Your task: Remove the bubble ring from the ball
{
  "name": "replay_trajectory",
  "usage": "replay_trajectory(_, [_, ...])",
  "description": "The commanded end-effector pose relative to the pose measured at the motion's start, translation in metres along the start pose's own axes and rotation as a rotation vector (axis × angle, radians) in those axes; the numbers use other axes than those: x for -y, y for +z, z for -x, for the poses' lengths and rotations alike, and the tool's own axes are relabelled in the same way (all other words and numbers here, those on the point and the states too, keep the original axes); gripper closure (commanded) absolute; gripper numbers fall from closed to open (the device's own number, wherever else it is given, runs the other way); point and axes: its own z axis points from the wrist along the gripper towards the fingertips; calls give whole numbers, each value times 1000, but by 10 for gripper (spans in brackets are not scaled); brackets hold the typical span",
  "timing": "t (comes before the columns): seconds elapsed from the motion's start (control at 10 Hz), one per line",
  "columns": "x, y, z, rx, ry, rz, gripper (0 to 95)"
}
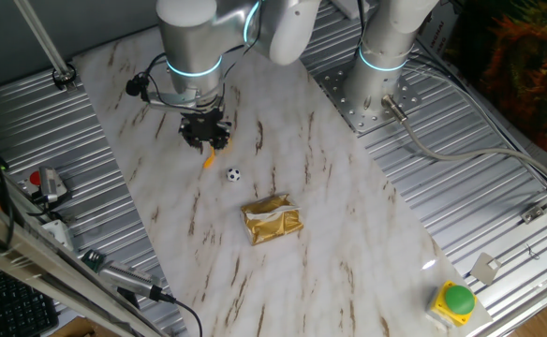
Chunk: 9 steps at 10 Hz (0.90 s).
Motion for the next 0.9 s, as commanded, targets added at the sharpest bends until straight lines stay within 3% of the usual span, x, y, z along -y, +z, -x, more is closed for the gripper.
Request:
replay_trajectory(0.1, [0, 1, -1, 0, -2, -5, 190])
replay_trajectory(0.7, [-1, -2, 0, 1, 25, -4, 190])
replay_trajectory(0.9, [-2, -4, 1, 4, 76, 0, 190])
